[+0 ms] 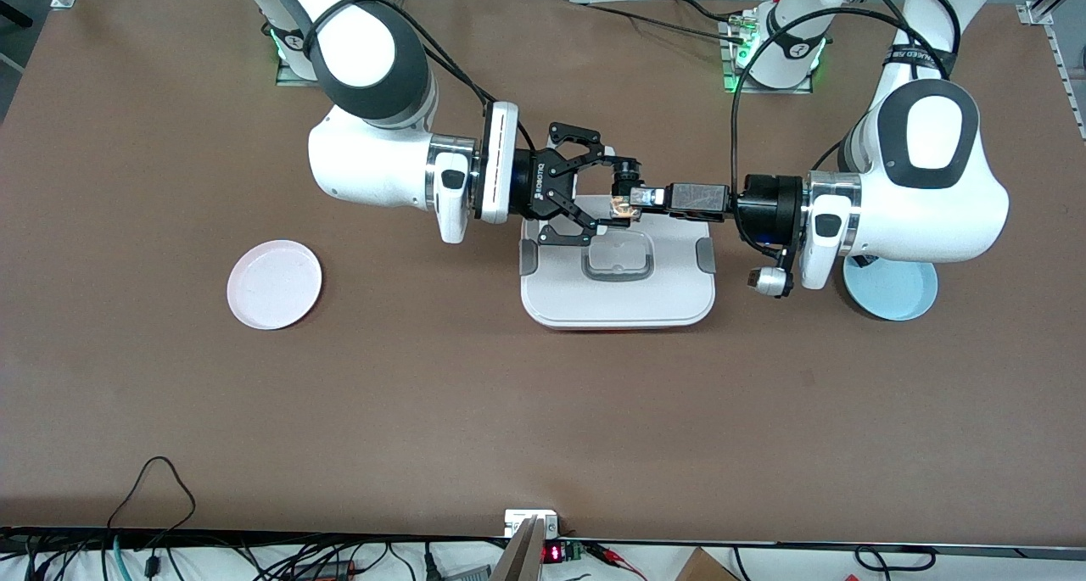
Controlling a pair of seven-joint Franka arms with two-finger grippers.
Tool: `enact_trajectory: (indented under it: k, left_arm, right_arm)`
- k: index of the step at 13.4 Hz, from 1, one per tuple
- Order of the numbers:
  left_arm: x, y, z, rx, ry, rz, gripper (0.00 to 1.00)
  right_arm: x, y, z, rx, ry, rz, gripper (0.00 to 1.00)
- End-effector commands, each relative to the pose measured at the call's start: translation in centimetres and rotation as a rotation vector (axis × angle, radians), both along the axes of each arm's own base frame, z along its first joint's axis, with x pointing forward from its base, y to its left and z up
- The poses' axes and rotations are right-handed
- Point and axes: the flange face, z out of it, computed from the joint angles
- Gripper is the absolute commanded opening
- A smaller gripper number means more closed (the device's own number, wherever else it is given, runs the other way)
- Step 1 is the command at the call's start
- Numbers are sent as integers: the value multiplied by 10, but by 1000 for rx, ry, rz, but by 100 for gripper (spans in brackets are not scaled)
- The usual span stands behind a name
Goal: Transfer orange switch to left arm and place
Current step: 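Close the left gripper on the switch and open the right gripper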
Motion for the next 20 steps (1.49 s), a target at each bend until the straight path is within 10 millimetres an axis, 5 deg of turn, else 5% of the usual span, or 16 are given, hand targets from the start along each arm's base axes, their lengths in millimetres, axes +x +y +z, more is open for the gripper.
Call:
enact_trajectory:
  k: [1,4,7,8,13,14,15,20]
  left_arm:
    - [-7,-7,9,-21,7,7,72]
    - [-7,-8,8,-21,9,6,60]
    - [-6,-6,10,-24,5,5,9]
    - [-6,-5,12,-24,2,4,0]
    - [-2,3,13,-22,1,11,0]
    - [1,11,12,-12,3,22,0]
    - [3,20,12,-12,15,30,0]
    - [7,75,15,98,11,-26,0]
  right_arm:
    - [1,5,4,24,-15,-11,6]
    - [2,4,3,21,-16,-13,6]
    - [1,5,3,21,-16,-12,6]
    - [1,5,3,21,-16,-12,6]
    - [0,6,3,19,-18,-9,6]
    - [-1,8,1,21,-11,-8,19]
    - [-3,8,1,28,9,-11,99]
    - [-6,12,2,46,27,-13,100]
